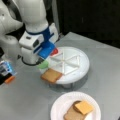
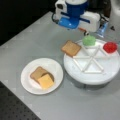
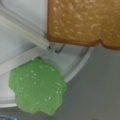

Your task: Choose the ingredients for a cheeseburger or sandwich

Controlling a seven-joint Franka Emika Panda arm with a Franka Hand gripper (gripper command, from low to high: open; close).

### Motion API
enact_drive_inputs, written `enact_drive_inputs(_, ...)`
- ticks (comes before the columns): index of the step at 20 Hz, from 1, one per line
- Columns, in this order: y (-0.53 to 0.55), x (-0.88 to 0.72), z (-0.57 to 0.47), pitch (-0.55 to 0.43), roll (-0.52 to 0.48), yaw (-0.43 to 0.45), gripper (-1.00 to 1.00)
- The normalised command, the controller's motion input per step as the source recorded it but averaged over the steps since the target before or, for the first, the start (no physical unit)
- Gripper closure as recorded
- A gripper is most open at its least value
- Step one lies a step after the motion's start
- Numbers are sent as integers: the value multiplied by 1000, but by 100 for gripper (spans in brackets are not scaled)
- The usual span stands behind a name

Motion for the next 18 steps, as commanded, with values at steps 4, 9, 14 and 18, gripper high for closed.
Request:
enact_drive_inputs(4, -388, 343, 35, 269, 478, -30, -100)
enact_drive_inputs(9, -353, 385, 19, 214, 639, 38, -100)
enact_drive_inputs(14, -257, 325, -6, 178, 650, 38, -100)
enact_drive_inputs(18, -211, 263, -114, 59, 635, 33, -100)
